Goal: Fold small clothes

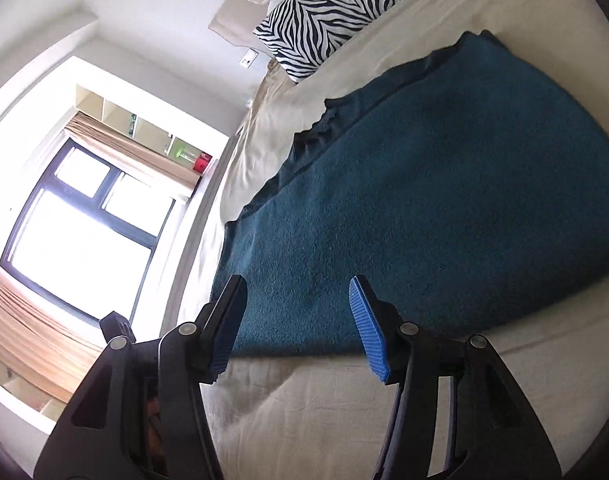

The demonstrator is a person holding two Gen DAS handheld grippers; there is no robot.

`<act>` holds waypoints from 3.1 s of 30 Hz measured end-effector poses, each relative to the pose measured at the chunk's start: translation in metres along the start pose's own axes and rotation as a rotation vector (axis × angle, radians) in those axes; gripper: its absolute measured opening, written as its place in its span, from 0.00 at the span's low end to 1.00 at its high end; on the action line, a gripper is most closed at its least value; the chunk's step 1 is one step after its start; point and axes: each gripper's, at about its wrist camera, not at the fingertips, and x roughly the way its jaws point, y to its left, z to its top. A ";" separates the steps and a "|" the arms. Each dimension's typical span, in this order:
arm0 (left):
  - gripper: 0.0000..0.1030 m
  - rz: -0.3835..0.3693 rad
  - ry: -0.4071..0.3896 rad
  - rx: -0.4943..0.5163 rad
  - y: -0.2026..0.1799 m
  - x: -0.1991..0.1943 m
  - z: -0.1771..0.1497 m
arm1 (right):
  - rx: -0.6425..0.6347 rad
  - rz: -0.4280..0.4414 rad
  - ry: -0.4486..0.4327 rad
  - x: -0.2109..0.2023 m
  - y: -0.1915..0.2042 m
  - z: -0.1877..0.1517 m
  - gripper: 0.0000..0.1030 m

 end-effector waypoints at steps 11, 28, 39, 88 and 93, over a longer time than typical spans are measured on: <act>0.74 -0.154 0.012 -0.161 0.029 -0.005 0.011 | 0.161 -0.017 -0.081 -0.038 -0.061 -0.012 0.52; 0.75 -0.479 0.179 -0.305 0.021 0.030 0.034 | 0.122 0.163 0.025 0.040 0.010 0.026 0.52; 0.21 -0.529 0.221 -0.490 0.041 0.057 0.045 | 0.066 0.126 0.130 0.126 0.041 0.051 0.52; 0.56 -0.531 0.180 0.076 -0.221 0.062 0.049 | 0.151 -0.157 0.102 0.007 -0.081 0.142 0.14; 0.56 -0.503 0.155 0.133 -0.240 0.060 0.049 | 0.081 -0.196 0.070 -0.022 -0.068 0.153 0.13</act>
